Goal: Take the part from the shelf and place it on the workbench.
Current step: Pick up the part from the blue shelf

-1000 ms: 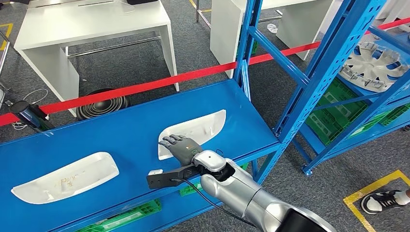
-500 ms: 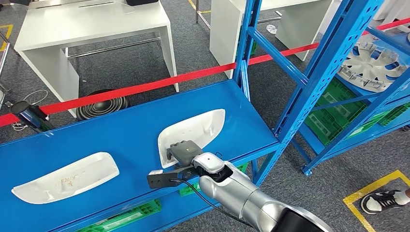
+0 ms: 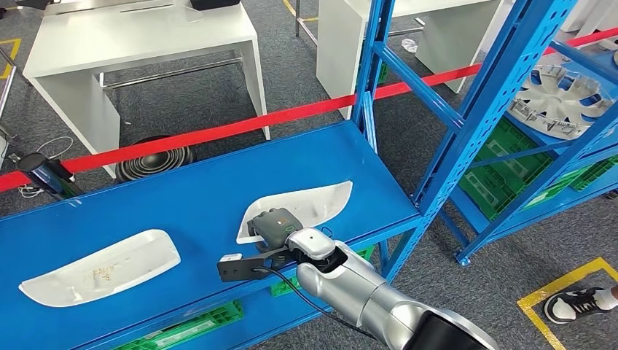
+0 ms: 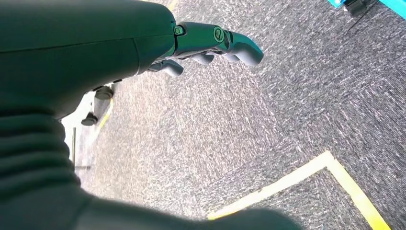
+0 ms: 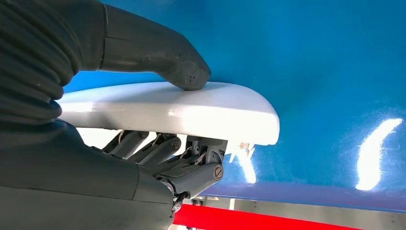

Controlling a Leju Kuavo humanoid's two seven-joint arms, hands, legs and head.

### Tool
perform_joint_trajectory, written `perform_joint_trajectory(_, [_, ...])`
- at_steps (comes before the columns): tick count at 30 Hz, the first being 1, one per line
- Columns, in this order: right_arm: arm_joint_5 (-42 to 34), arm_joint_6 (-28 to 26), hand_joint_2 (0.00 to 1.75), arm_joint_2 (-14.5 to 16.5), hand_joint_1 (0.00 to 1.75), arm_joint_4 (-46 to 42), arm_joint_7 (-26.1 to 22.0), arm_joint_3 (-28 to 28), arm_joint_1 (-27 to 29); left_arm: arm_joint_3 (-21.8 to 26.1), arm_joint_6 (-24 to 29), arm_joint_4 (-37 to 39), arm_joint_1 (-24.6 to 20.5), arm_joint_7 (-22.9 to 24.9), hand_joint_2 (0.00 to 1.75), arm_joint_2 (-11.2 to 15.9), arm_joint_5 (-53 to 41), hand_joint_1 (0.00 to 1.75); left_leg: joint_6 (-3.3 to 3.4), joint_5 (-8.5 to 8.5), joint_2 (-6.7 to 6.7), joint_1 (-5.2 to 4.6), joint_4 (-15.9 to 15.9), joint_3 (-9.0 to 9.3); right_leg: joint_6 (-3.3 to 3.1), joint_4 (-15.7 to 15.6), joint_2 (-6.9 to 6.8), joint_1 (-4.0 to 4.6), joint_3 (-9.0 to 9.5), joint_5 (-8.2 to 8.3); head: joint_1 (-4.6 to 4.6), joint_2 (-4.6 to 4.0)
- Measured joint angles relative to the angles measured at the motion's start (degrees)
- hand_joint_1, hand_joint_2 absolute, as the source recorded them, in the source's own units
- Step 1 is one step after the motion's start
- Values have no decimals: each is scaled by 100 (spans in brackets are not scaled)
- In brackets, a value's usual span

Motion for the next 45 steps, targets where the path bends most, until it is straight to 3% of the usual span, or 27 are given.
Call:
perform_joint_trajectory(4, [-49, -82, 175, -2, 175, 9, -67, -43, 1, 60, 126, -1, 1, 15, 175, -29, 54, 0, 0, 0, 0, 0, 0, 4, 0, 0, 0, 0, 4, 0, 1, 0])
perform_joint_trajectory(9, [-198, -563, 175, -3, 175, -276, -222, -237, 64, 156, 169, 2, 21, 60, 175, -37, 144, 0, 0, 0, 0, 0, 0, 4, 2, 1, 0, 1, 5, 2, 1, 0])
perform_joint_trajectory(19, [-215, -526, 175, -147, 175, -3363, -112, -765, 227, 239, 133, 2, 22, 90, 175, -47, 99, 0, -5, -12, 1, -4, 4, 2, 2, -5, 1, -3, 1, 0, 1, 0])
perform_joint_trajectory(25, [-67, -508, 175, -208, 175, -4517, -156, -794, 215, 267, 137, 2, 10, 235, 175, -60, 99, 0, 62, -33, 14, -25, -5, 10, 80, -1, 4, -32, 7, -25, -1, 0])
perform_joint_trajectory(27, [-12, -502, 175, -225, 175, -4743, -173, -792, 221, 287, 156, 0, 8, 261, 175, -72, 100, 0, 92, 2, 29, 8, -54, 28, 127, 213, -1, -39, -77, -167, 8, 0])
perform_joint_trajectory(30, [62, -477, 175, -266, 175, -4970, -188, -781, 271, 318, 172, -3, 6, 276, 175, -75, 101, 0, 107, 14, 53, 29, -70, 19, 204, 1294, -7, -90, -617, -699, 23, 0])
perform_joint_trajectory(31, [76, -464, 175, -280, 175, -5021, -190, -778, 302, 333, 172, -3, 7, 278, 175, -75, 101, 0, 104, 14, 58, 34, -61, 9, 227, 1620, -8, -115, -796, -784, 24, 0])
perform_joint_trajectory(32, [86, -451, 175, -292, 175, -5067, -194, -775, 330, 348, 172, -3, 9, 278, 175, -74, 102, 0, 97, 13, 62, 43, -45, -3, 248, 1747, -10, -139, -885, -744, 24, 0])
perform_joint_trajectory(33, [96, -439, 175, -300, 175, -5113, -202, -773, 350, 361, 172, -3, 9, 275, 175, -73, 102, 0, 81, 12, 63, 59, -21, -20, 268, 1631, -13, -166, -858, -584, 24, 0])
perform_joint_trajectory(35, [121, -426, 175, -307, 175, -5202, -236, -768, 364, 379, 174, -6, 7, 257, 175, -66, 107, 0, 20, 7, 59, 96, 44, -61, 312, 905, -23, -215, -548, -177, 25, 0])
perform_joint_trajectory(37, [145, -414, 175, -308, 175, -5270, -279, -761, 375, 388, 179, -13, 7, 228, 175, -51, 122, 0, -79, 23, 38, 110, 94, -100, 278, 408, 4, -206, -335, 49, 29, 0])
perform_joint_trajectory(41, [202, -414, 175, -290, 175, -5334, -333, -752, 420, 417, 177, -20, 20, 192, 175, -28, 107, 0, -281, 87, 18, 128, 90, -180, 30, 358, 39, -169, -451, 149, 28, 0])
perform_joint_trajectory(43, [258, -436, 175, -279, 175, -5375, -344, -752, 463, 422, 158, -19, 27, 180, 175, -17, 68, 0, -325, -220, 25, 142, 390, -325, -77, 330, 22, -173, -541, 255, 20, 0])
perform_joint_trajectory(45, [321, -455, 175, -273, 175, -5420, -348, -751, 539, 423, 129, -19, 25, 161, 175, -12, 22, 0, -333, -749, 31, 135, 1107, -543, -125, 333, 11, -149, -654, 348, 11, 0])
